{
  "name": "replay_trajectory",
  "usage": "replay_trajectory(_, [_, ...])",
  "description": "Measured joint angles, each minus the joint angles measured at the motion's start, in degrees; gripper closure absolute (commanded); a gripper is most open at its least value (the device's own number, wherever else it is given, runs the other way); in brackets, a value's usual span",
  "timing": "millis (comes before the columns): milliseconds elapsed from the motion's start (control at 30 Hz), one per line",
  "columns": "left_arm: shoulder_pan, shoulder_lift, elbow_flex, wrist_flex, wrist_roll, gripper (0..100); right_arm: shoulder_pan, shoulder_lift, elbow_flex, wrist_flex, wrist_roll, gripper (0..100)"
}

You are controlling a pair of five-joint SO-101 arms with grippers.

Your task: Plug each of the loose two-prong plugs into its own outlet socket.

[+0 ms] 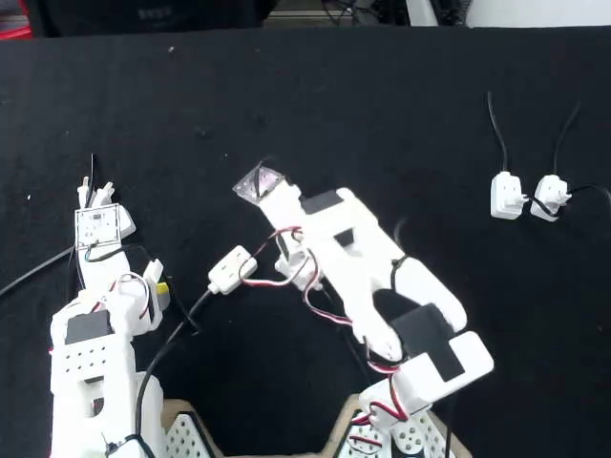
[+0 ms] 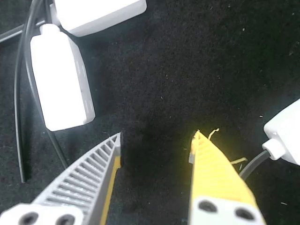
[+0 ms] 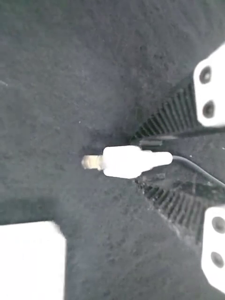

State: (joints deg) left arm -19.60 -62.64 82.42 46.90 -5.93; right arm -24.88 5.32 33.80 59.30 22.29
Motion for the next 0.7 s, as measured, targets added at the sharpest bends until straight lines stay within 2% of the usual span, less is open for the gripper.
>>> replay_trajectory(133, [0.0, 0.0, 0.0, 0.0, 0.0, 76, -0.1, -0.3, 0.4, -0.6, 0.0, 99.1])
replay_trajectory(400, [0.0, 0.0, 0.0, 0.0, 0.0, 76, 0.1, -1.7, 0.6, -2.0, 0.0, 98.4])
replay_trajectory(567, [0.0, 0.0, 0.0, 0.0, 0.0, 76, 0.1, -3.0, 0.6, -3.3, -0.4, 91.2])
replay_trajectory(700, [0.0, 0.0, 0.0, 0.0, 0.0, 76, 0.0, -2.5, 0.6, -3.3, -1.1, 91.0])
